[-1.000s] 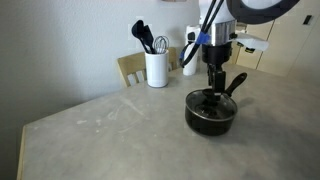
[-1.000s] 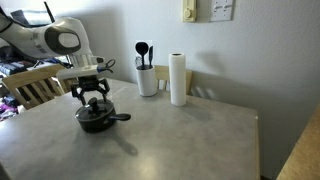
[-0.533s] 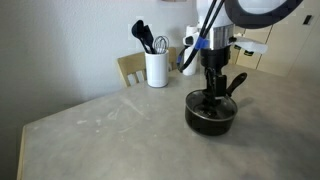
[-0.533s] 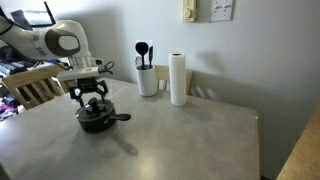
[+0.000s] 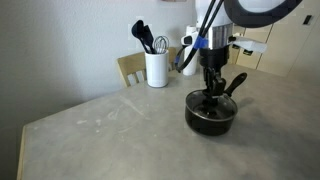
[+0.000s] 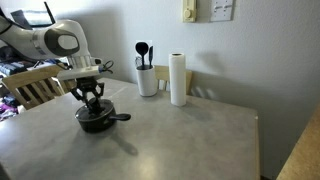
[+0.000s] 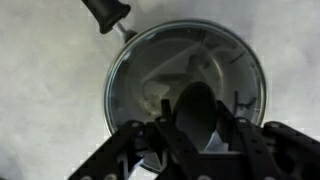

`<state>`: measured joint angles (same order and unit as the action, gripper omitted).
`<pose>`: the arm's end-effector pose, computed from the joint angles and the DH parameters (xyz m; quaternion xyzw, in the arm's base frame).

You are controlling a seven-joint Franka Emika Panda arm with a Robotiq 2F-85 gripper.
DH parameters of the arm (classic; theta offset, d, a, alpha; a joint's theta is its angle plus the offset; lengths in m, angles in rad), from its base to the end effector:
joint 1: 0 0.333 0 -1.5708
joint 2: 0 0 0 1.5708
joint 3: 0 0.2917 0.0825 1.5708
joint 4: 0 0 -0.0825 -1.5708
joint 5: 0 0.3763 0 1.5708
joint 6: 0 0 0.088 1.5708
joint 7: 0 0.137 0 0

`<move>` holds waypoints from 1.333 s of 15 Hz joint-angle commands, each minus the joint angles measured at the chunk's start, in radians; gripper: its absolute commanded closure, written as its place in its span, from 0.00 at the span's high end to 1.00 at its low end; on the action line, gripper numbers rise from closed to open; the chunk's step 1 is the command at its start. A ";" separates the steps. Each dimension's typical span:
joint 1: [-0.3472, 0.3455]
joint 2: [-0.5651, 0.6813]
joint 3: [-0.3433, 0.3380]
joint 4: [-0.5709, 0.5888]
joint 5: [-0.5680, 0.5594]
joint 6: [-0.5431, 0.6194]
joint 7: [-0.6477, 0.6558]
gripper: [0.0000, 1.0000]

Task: Put the lid on the pot then put it back on the counter

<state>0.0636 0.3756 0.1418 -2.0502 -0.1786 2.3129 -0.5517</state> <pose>0.5552 0.1095 0.2004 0.9033 0.4242 -0.0585 0.0266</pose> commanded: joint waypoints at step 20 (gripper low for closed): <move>-0.078 -0.075 -0.003 0.036 0.047 -0.137 -0.211 0.15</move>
<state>-0.0112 0.3264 0.1369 -2.0323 -0.1570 2.2165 -0.7101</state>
